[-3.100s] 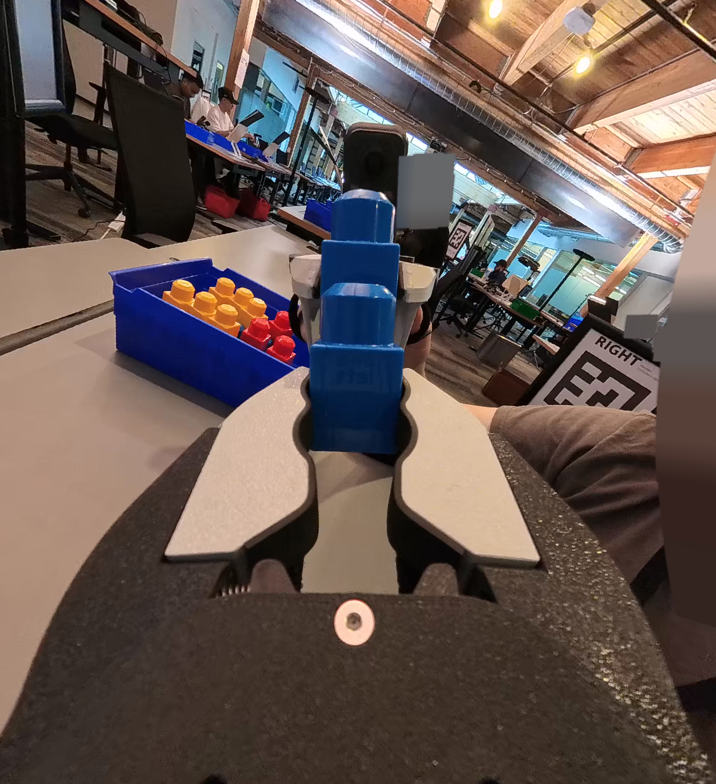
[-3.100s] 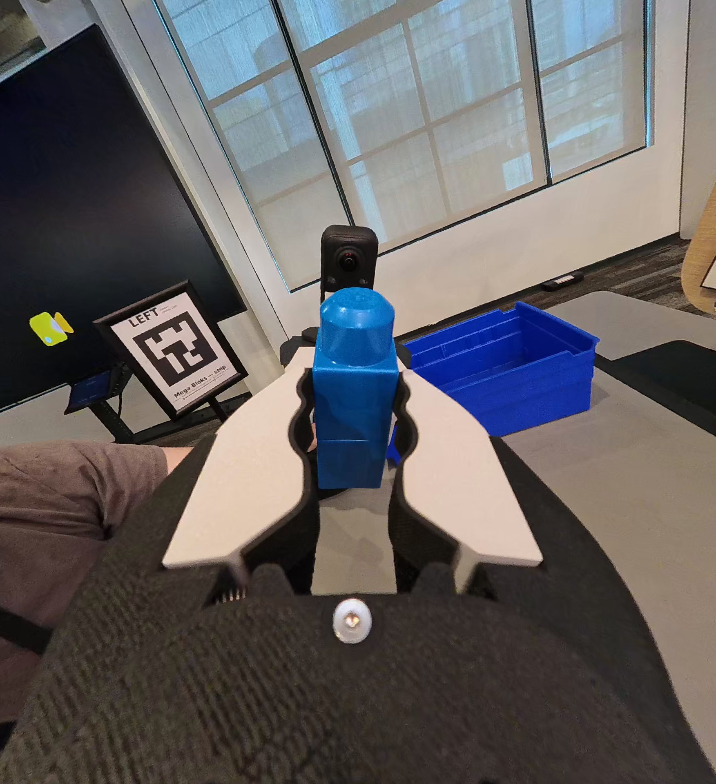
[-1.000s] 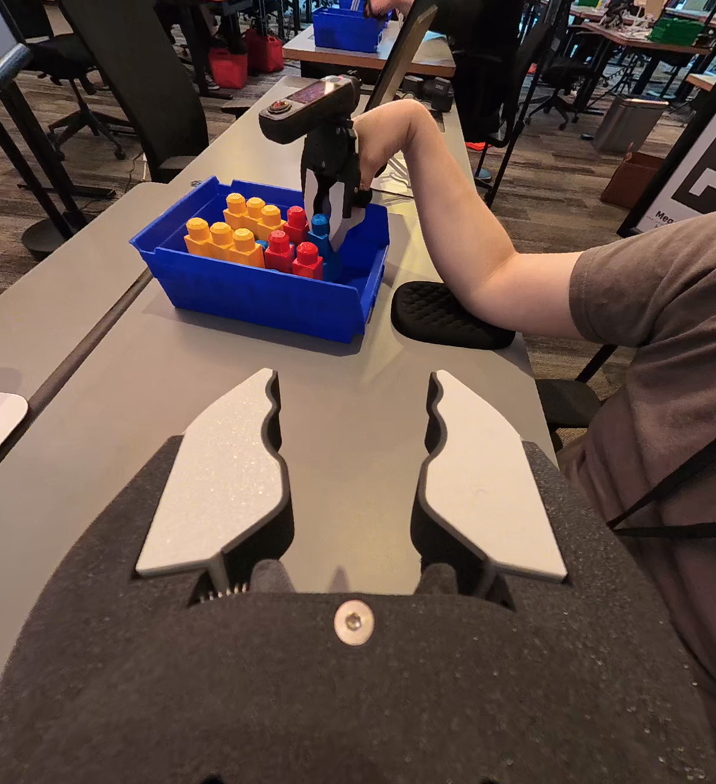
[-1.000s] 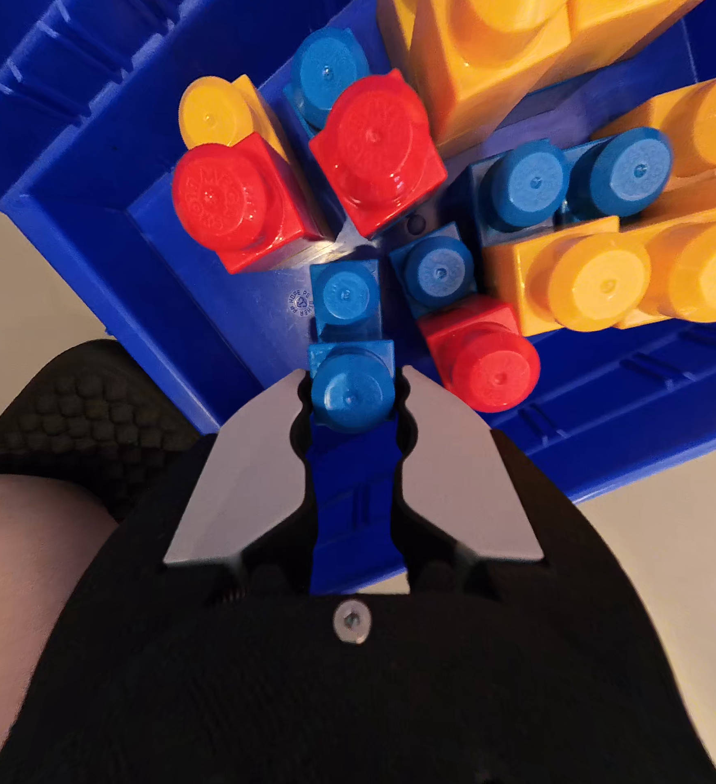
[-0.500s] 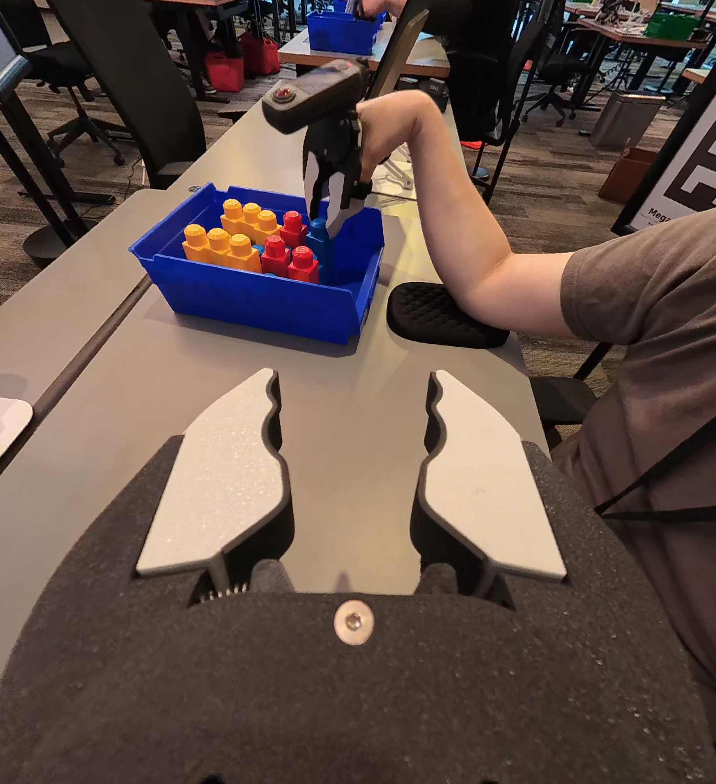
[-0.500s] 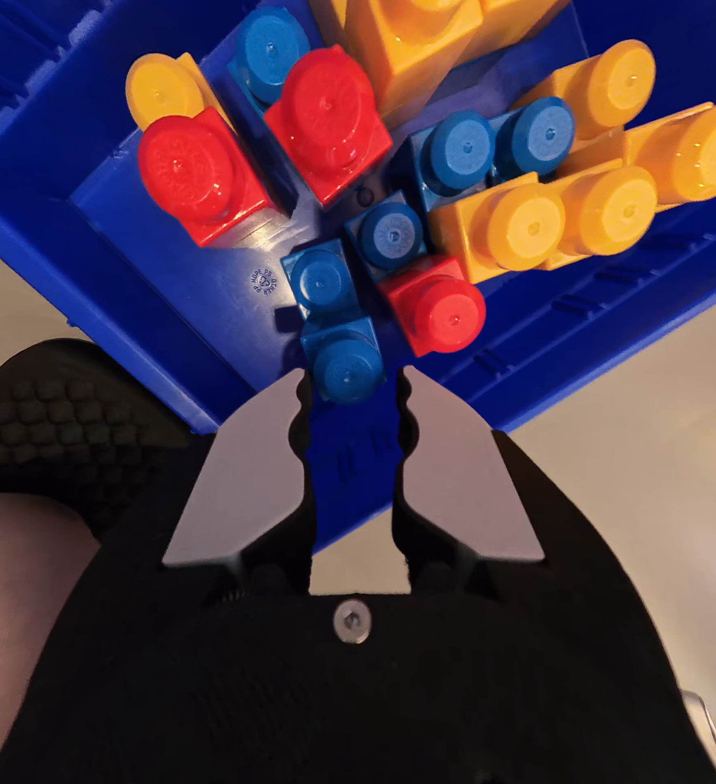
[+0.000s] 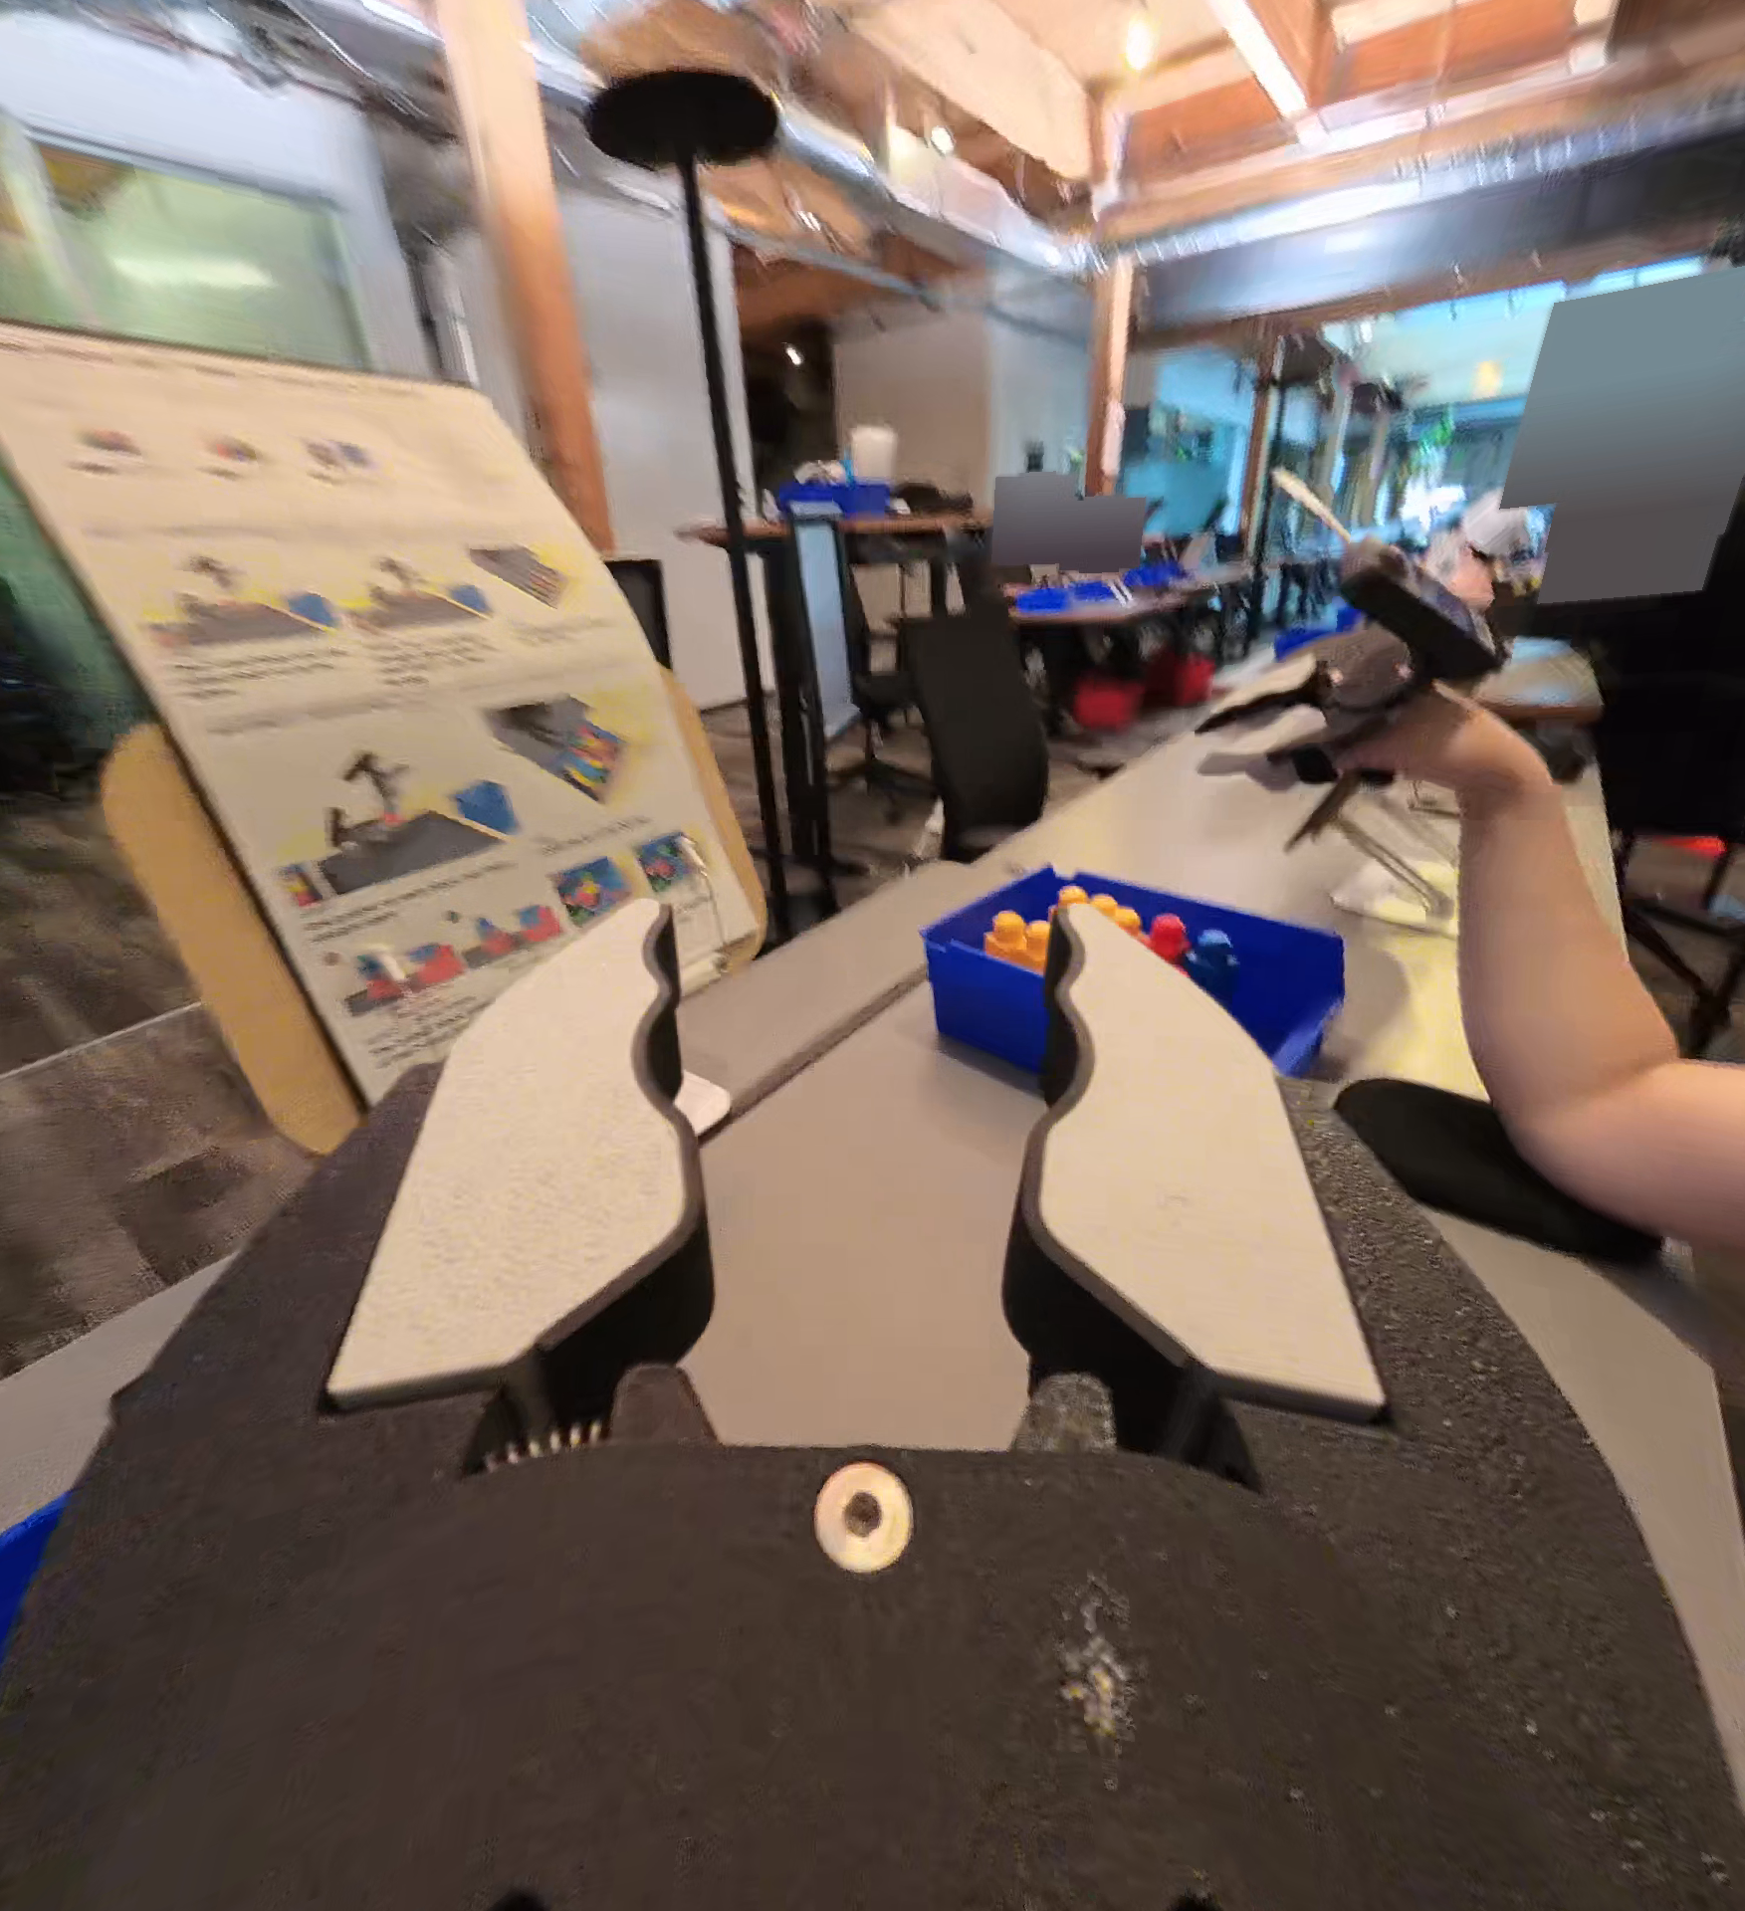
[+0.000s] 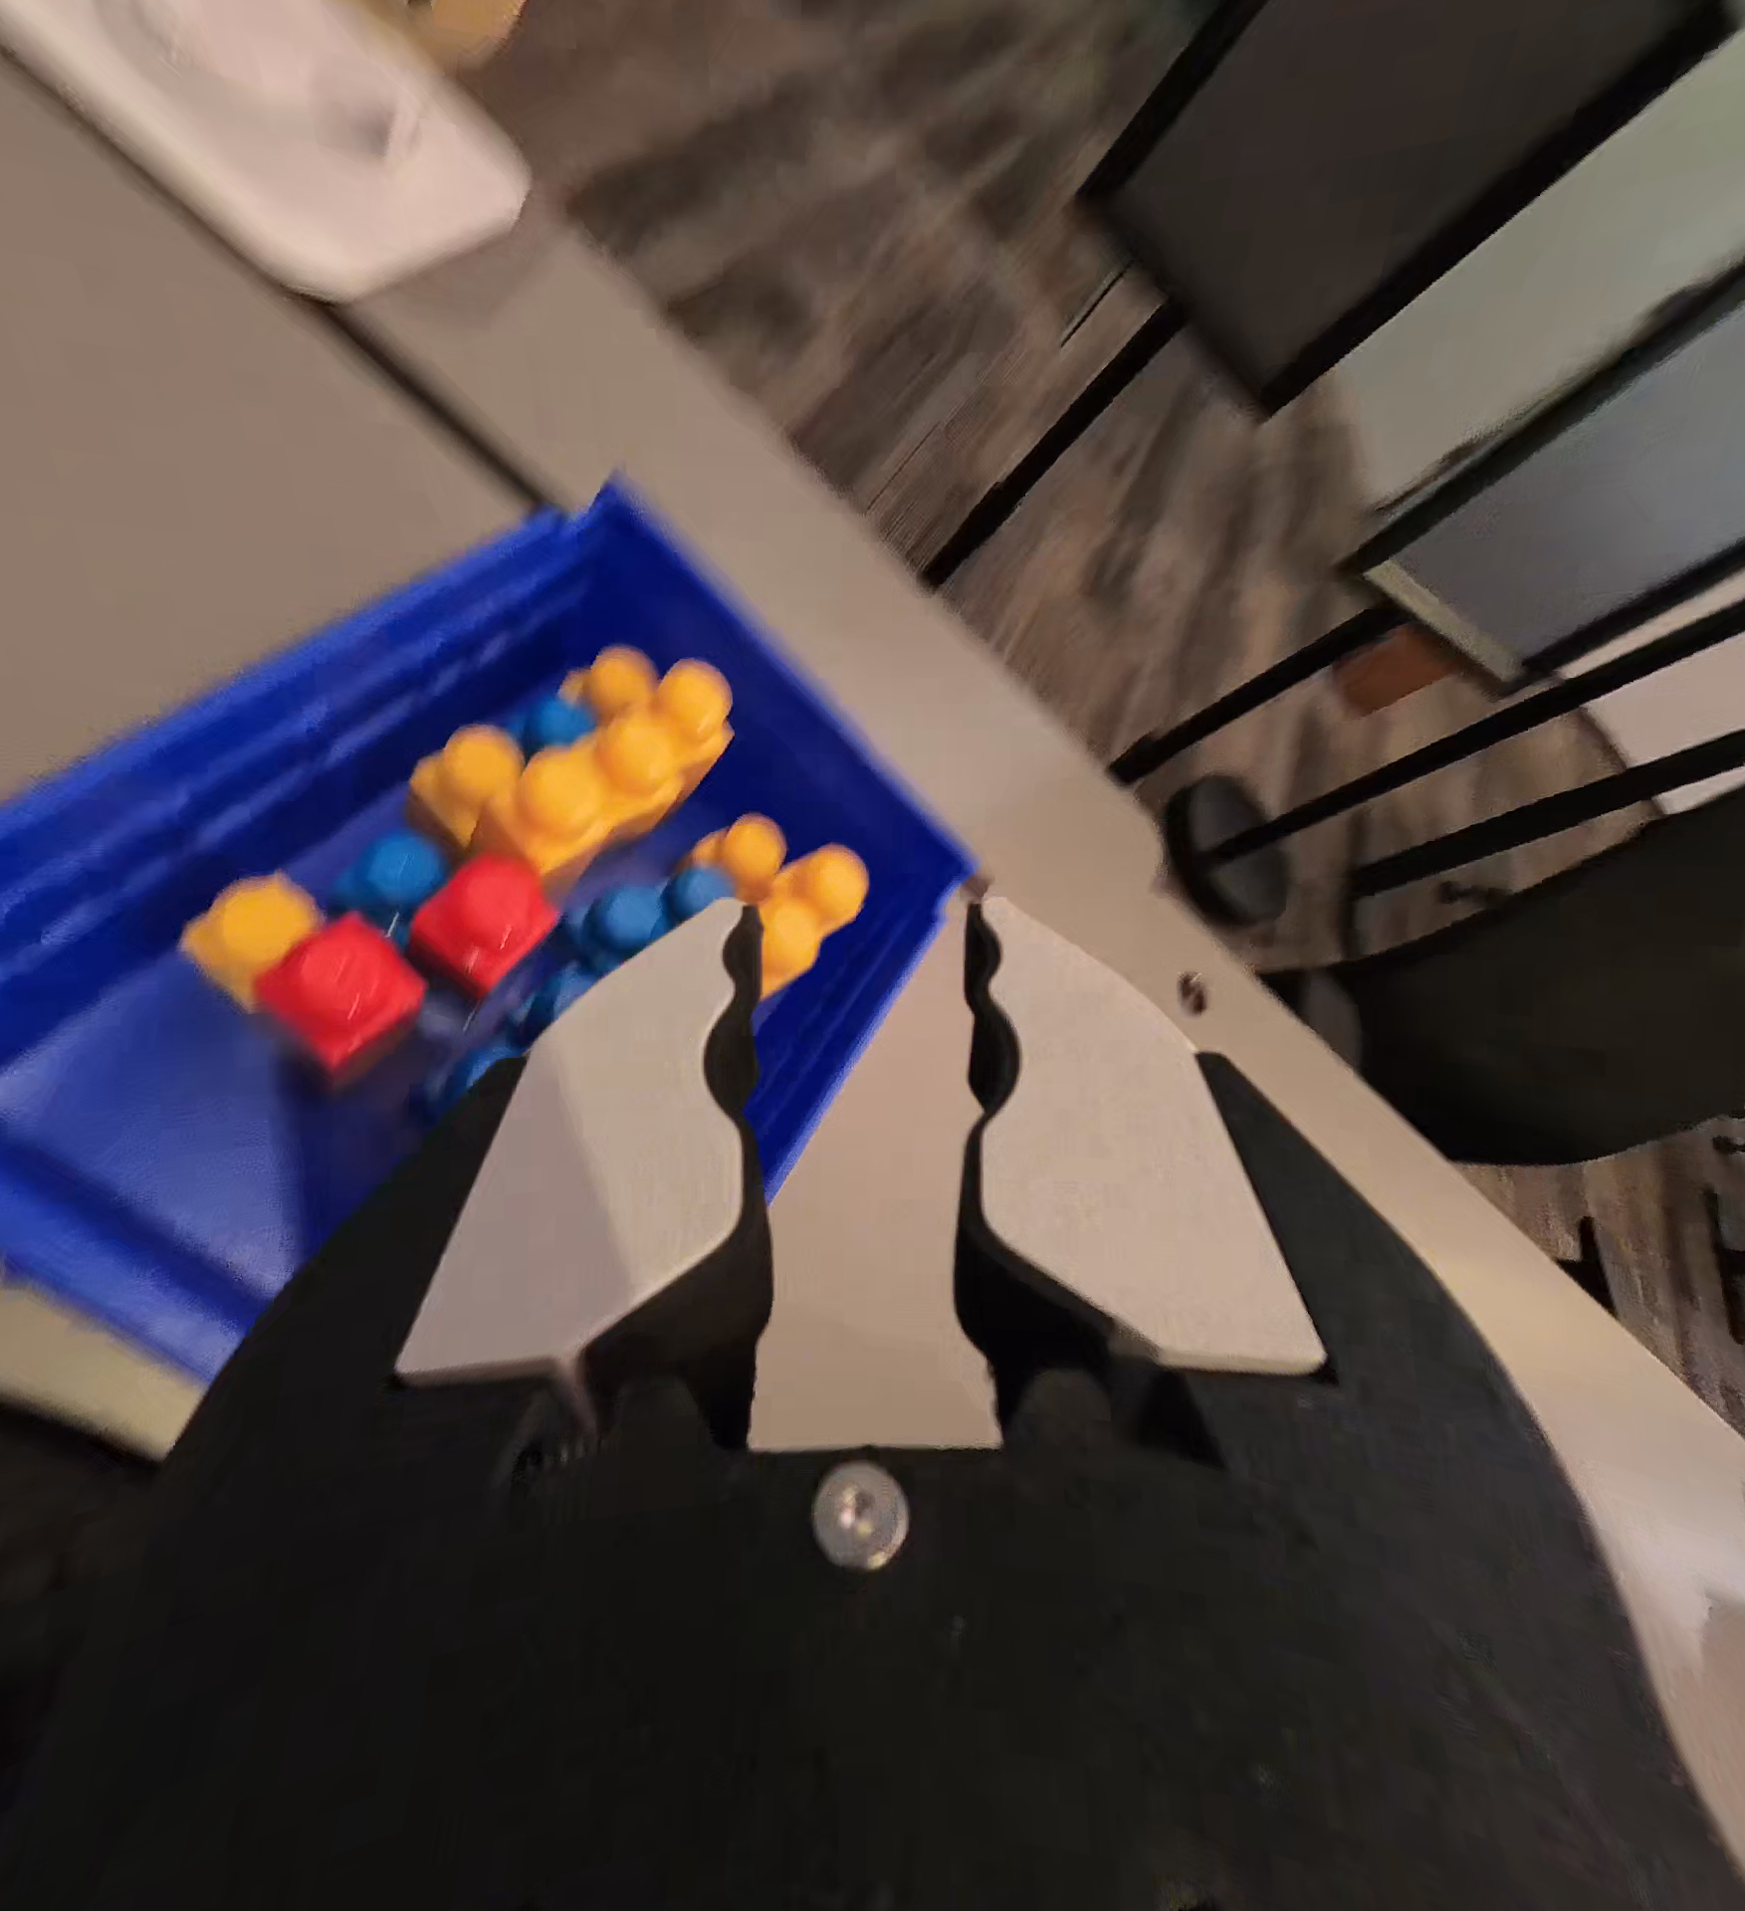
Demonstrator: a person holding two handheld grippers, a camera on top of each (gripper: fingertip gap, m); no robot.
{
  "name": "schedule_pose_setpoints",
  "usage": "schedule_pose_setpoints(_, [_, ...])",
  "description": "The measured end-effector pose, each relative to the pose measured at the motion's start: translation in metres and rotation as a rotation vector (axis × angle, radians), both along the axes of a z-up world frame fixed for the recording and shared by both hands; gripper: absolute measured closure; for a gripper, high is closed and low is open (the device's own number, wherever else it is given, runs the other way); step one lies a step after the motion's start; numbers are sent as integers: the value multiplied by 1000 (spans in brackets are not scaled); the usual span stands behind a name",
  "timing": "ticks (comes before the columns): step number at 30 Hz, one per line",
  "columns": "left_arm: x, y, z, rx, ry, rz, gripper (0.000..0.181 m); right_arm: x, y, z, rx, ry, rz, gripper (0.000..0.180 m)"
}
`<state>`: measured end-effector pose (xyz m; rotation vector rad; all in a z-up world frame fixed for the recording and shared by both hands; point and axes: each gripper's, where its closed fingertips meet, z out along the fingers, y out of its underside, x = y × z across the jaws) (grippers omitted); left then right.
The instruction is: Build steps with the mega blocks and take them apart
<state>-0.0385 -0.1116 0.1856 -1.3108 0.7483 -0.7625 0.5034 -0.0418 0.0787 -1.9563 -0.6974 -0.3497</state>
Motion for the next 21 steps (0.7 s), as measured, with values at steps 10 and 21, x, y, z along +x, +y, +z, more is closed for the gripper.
schedule_pose_setpoints(10, [-101, 22, -3, 4, 25, 353, 106, 14, 0, 91, 503, 459, -48, 102])
schedule_pose_setpoints(21, [-213, 90, -114, -362, 476, 975, 110, -14, 19, 77, 454, 646, 130, 85])
